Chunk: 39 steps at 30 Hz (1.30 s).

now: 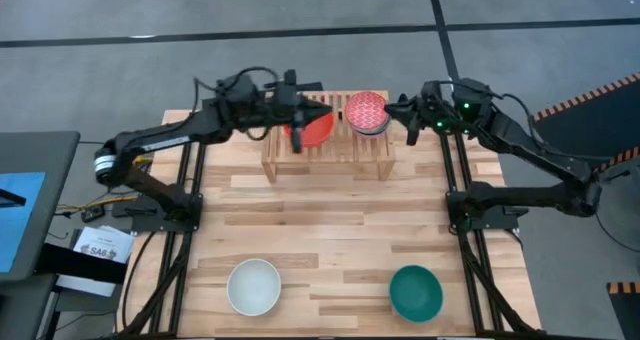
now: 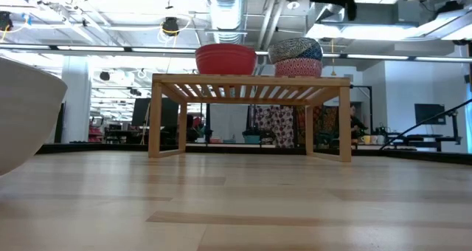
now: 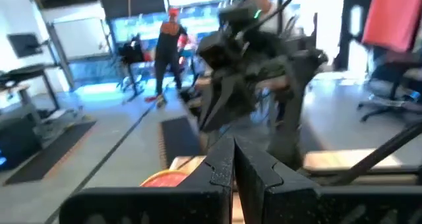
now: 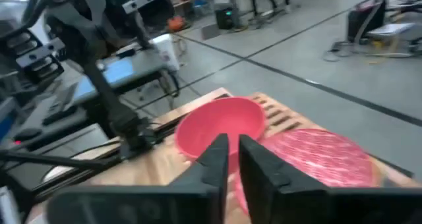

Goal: Place and stack bowls onto a shelf
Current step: Remove the small red bowl from the stacked small bowls on the shelf

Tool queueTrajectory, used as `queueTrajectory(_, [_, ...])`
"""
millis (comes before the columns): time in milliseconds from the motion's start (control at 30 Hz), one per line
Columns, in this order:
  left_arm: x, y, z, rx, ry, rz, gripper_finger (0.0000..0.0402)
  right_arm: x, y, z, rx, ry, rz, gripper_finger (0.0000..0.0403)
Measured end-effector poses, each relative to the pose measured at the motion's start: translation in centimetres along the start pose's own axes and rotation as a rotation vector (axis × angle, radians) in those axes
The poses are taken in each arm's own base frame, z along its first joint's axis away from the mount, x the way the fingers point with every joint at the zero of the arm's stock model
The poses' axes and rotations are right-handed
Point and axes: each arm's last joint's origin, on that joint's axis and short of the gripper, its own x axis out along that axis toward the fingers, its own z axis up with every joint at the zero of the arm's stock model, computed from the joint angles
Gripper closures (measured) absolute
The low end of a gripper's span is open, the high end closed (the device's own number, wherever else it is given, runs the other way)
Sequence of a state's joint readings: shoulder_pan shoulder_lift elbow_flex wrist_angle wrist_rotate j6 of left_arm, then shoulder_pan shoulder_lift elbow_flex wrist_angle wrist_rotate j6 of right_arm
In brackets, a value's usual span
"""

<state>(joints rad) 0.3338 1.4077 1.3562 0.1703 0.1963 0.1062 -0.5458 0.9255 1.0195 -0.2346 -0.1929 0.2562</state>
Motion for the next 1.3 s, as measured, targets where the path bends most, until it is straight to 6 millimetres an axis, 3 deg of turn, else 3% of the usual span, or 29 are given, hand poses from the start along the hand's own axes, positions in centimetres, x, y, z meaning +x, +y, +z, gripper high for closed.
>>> queueTrajectory(200, [-4.9, -1.7, -2.5, -0.112, -0.154, 0.019, 0.0401, 1.4, 2.2, 0.8, -0.019, 0.01, 0.097, 0.0253])
queueTrajectory(333, [-8.2, -2.2, -2.2, -0.142, -0.263, 0.091, 0.0401, 3.2, 3.6, 1.5, -0.051, 0.049, 0.145, 0.0199])
queueTrajectory(467, [-10.0, -2.4, -2.2, -0.166, -0.153, 0.139, 0.0401, 5.1, 4.4, 2.1, -0.117, 0.125, 0.157, 0.0168])
queueTrajectory(600, [-11.4, -2.6, -1.7, -0.165, -0.104, 0.115, 0.0401, 7.3, 4.4, 1.5, -0.135, 0.284, 0.129, 0.0164])
queueTrajectory(833, [-12.6, -3.1, -1.8, -0.182, -0.023, 0.034, 0.0401, 9.5, 3.9, 0.9, -0.185, 0.458, 0.027, 0.0164])
queueTrajectory(1067, [-12.7, -3.3, -2.2, -0.195, 0.02, -0.037, 0.0401, 9.9, 4.1, 1.6, -0.225, 0.488, 0.018, 0.0164])
queueTrajectory(1300, [-12.5, -3.1, -2.5, -0.18, 0.035, 0.042, 0.0401, 10.0, 3.2, 0.7, -0.285, 0.571, -0.141, 0.0164])
